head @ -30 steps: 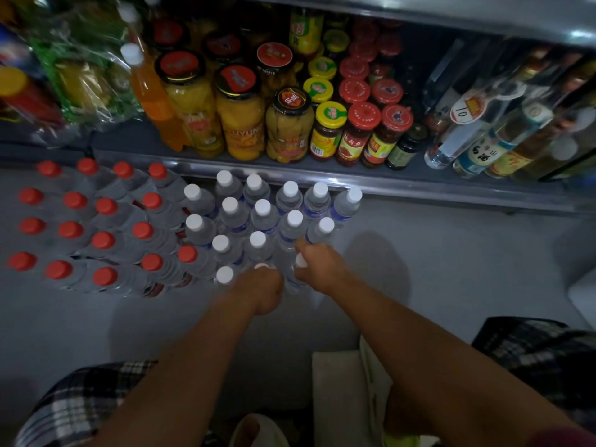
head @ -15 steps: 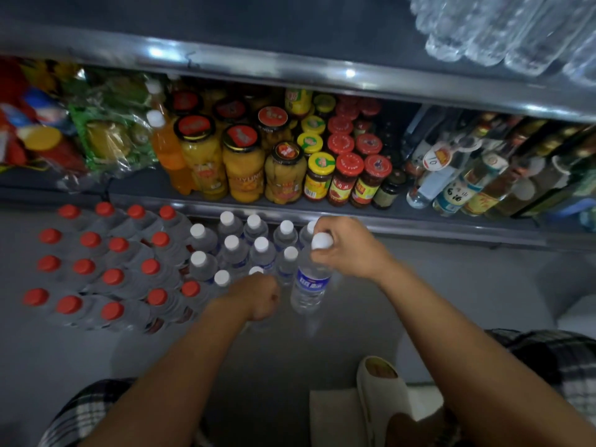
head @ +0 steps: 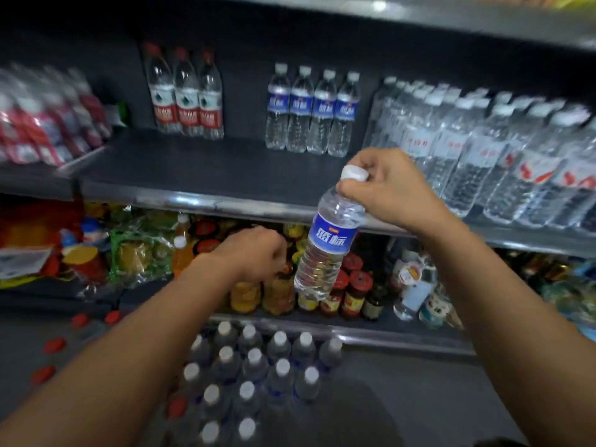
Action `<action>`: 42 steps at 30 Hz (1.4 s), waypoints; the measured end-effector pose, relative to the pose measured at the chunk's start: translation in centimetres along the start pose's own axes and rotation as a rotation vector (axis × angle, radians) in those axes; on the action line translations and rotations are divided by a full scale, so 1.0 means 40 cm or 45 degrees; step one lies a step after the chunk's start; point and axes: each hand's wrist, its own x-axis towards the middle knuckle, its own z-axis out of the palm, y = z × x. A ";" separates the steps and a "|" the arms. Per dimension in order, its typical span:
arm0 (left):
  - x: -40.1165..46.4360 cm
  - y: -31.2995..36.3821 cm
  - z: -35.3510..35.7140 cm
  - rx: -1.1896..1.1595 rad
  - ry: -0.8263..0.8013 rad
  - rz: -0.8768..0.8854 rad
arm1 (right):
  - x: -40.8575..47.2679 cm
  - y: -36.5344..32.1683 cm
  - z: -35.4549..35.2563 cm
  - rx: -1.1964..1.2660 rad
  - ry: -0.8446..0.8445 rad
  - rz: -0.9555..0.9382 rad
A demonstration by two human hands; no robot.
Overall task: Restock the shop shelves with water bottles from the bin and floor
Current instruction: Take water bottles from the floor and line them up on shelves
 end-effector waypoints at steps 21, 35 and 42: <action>0.276 0.010 -0.192 0.083 0.465 -0.115 | 0.519 0.113 -0.102 -0.385 0.104 -0.164; 0.504 -0.004 -0.136 0.010 0.476 -0.119 | 0.805 0.265 -0.074 -0.592 -0.070 -0.045; 0.540 -0.021 -0.115 -0.012 0.473 -0.101 | 0.874 0.307 -0.030 -0.704 -0.133 -0.003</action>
